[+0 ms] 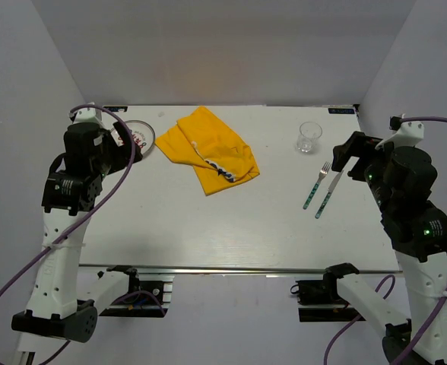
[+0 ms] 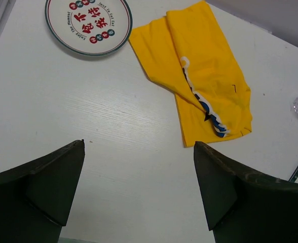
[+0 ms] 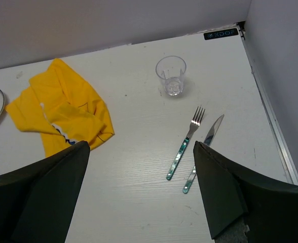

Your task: Set the dinner table for one person

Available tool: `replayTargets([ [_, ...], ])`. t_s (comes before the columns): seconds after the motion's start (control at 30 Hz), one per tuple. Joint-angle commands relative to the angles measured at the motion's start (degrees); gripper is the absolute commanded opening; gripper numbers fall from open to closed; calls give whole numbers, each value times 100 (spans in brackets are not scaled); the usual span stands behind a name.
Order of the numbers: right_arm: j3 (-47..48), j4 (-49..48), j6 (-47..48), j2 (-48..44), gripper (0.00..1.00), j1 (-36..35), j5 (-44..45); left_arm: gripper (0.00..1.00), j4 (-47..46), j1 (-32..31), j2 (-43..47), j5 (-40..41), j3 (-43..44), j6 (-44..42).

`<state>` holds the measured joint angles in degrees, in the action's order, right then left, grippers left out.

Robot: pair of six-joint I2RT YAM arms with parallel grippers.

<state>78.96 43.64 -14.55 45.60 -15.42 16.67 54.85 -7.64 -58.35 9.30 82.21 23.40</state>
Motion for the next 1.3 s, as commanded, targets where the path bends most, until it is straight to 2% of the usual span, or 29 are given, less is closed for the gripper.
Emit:
replayTargets([
  [0.0,-21,-276,75,-8,89,-49,126,98,-18,-79,-1,133,58,7],
  [0.3,-21,-312,189,-16,89,-119,127,98,-9,-133,-54,265,111,16],
  [0.4,-187,-557,189,71,89,-93,-469,98,-53,-133,-98,187,49,33],
  [0.5,-687,-1111,-74,299,89,-84,-1497,98,-298,-133,-212,-137,-187,121],
  [0.53,-802,-1234,-301,604,89,-101,-2065,98,-500,-133,-256,-269,-371,191],
  [0.63,-1469,-2058,-714,1263,89,-110,-2920,98,-948,-133,-510,-665,-714,419],
  [0.67,-1810,-2653,-795,1432,89,-119,-3028,98,-1054,-133,-624,-736,-803,498],
  [0.73,-1980,-3088,-927,2108,89,-128,-3134,98,-1502,-133,-967,-894,-1100,762],
  [0.87,-1718,-3790,-936,3906,89,-172,-3564,98,-2555,-133,-1959,-1281,-1375,1070],
  [1.0,-1393,-4142,-1006,5070,87,-189,-3739,98,-2673,-133,-3486,-1396,-875,1211],
  [1.1,-1235,-4537,-954,5598,85,-242,-3820,98,-2497,-133,-4104,-1387,-418,1229],
  [1.27,-707,-4469,-769,6398,79,-295,-3847,97,-2725,-133,-4940,-1475,-58,1316],
])
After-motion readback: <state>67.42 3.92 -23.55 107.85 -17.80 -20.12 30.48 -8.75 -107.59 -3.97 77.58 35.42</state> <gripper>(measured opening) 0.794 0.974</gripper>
